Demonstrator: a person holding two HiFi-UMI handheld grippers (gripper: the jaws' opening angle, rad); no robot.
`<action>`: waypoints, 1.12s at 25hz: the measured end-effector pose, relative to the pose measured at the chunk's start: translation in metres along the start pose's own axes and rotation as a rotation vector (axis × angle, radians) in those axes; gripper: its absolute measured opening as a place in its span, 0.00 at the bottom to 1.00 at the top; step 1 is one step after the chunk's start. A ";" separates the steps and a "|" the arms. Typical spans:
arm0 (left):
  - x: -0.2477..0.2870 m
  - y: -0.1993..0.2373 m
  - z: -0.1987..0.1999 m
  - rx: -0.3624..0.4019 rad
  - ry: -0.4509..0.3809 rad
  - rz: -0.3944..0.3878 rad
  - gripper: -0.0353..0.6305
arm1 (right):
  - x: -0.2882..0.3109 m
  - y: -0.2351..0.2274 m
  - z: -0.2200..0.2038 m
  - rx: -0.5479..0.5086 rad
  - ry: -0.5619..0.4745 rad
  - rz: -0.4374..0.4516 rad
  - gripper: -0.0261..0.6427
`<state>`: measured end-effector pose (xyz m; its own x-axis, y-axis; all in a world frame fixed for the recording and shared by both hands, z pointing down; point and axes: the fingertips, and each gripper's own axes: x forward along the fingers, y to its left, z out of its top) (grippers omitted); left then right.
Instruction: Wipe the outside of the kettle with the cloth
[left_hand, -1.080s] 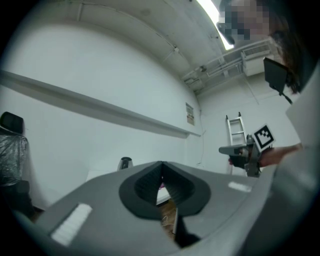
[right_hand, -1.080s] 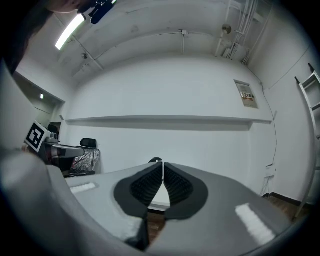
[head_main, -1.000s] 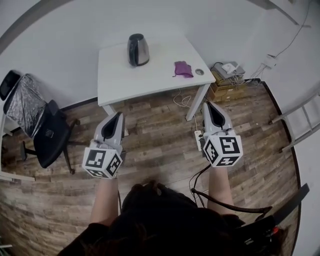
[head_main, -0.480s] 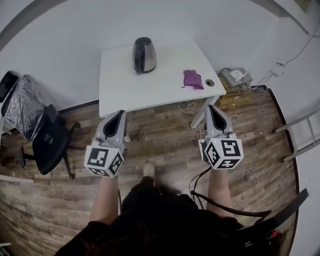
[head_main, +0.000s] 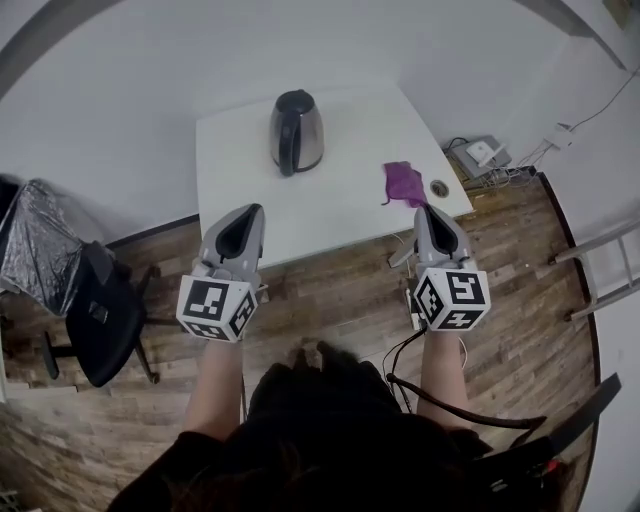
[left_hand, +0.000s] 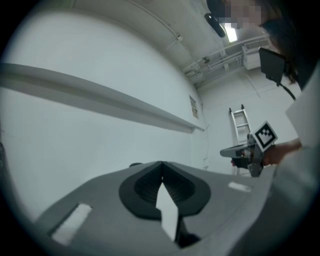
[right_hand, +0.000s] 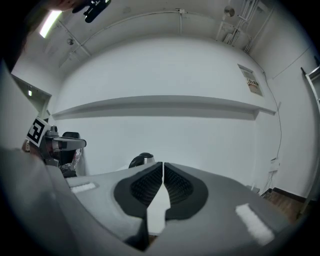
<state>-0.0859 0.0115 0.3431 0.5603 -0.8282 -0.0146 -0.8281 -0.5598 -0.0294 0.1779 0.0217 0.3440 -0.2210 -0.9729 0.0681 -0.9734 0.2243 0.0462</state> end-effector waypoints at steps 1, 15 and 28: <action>0.005 0.005 -0.002 -0.005 0.004 -0.001 0.05 | 0.005 -0.001 -0.001 0.000 0.006 -0.005 0.04; 0.080 0.036 -0.029 -0.028 0.063 0.044 0.05 | 0.096 -0.044 -0.039 0.014 0.120 0.041 0.12; 0.132 0.065 -0.061 -0.030 0.164 0.116 0.05 | 0.186 -0.096 -0.152 0.031 0.432 0.085 0.34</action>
<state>-0.0672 -0.1360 0.3997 0.4527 -0.8795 0.1469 -0.8886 -0.4587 -0.0075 0.2396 -0.1724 0.5034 -0.2610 -0.8370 0.4810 -0.9558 0.2939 -0.0072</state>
